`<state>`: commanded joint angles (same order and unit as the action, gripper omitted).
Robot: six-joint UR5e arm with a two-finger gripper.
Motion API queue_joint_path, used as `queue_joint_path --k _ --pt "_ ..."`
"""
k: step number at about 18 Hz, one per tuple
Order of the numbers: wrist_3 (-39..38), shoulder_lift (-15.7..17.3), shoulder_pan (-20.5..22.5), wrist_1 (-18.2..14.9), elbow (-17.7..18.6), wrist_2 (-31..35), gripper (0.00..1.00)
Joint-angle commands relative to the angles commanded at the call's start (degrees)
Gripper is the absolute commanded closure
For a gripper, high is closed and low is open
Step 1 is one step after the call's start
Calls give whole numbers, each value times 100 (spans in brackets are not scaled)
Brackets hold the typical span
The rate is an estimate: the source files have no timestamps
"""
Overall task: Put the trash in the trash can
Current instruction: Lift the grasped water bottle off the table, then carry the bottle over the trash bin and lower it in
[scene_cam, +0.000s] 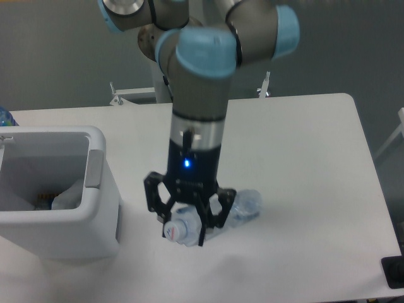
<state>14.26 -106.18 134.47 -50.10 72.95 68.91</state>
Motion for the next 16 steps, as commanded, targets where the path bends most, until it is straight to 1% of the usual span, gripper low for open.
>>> queue_joint_path --k 2,4,7,10,12,16 --pt "-466 106 -123 0 0 -166 37" --pt "-774 185 -158 35 -17 -290 37" --pt "-1346 238 -351 35 -105 -491 37" --pt "-1802 229 -439 35 -210 -895 37" --pt "-2163 203 -588 35 -334 -958 37" --pt "-2217 229 -870 35 -334 -941 37"
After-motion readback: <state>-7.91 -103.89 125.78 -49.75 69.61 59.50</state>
